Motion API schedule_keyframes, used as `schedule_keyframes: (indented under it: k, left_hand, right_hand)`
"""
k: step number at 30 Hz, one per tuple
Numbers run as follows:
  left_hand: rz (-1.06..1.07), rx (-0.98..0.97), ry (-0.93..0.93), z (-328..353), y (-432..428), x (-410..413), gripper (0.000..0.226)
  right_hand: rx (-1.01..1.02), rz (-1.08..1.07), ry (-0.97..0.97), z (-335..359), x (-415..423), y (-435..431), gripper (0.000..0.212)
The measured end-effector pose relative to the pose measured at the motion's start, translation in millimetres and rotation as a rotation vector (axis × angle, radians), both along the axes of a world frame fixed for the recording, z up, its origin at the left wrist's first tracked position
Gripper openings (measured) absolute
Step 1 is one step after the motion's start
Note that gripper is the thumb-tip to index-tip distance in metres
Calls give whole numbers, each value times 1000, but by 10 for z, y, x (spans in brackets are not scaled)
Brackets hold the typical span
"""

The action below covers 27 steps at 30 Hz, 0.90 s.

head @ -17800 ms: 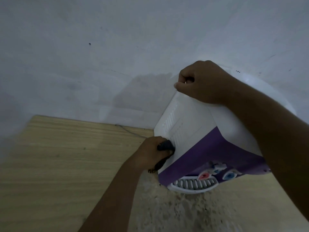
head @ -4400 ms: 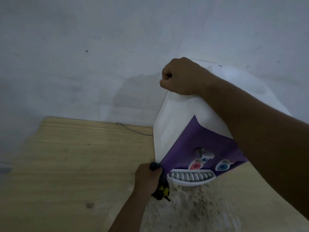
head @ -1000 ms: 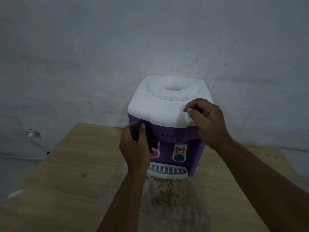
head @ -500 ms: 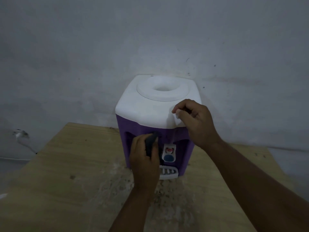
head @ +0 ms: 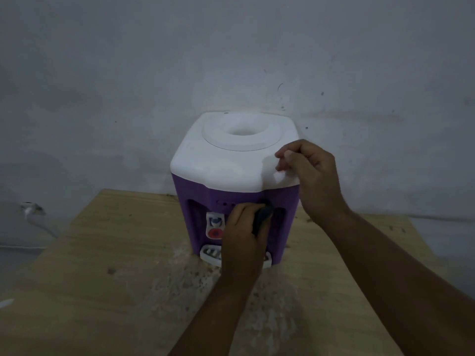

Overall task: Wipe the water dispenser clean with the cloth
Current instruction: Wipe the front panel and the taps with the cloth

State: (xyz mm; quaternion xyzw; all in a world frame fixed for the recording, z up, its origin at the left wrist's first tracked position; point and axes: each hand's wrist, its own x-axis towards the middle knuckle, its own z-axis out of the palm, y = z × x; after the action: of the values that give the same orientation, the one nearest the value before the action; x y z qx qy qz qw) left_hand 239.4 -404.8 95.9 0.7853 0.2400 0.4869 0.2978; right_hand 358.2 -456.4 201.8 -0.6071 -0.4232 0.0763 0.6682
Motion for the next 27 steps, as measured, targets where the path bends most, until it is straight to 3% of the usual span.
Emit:
schedule_keyframes:
  k: [2,5,7,10,12,15,17,19,21,27]
  left_hand:
    - [95,-108,-64,6,13,-55,8]
    - [250,-201,-125,26,34,-51,19]
    - [275,-251,-115,57,23,-28,19]
    - [249,-479,-164,143,-4,-44,18]
    - [208,-558,-165,172,6,-80,17]
    - [143,-524,-53,237,59,-150,23]
    - [80,-495,53,270,142,-196,32]
    - [-15,-472,112,308,223,-256,39]
    - [-73,-439,153,361,282,-341,46]
    - [98,-409,167,266,727,-592,37]
  right_hand:
    - [-58,-109,-121,-94,-105,-212,12]
    - [-207,-116,-222,-502,-419,-480,16]
    - [-319,-48,-227,-799,-624,-540,33]
    - [-405,90,-224,-1103,-787,-512,64]
    - [-414,85,-247,-1214,-853,-442,70]
    - [-363,-47,-225,-1295,-931,-290,68]
    - [-297,-148,-163,-1265,-889,-184,52]
    - [-272,-177,-172,-1207,-800,-103,36]
    - [-306,-154,-187,-1190,-691,-70,35]
    - [-269,-431,-34,-1164,-385,-179,38]
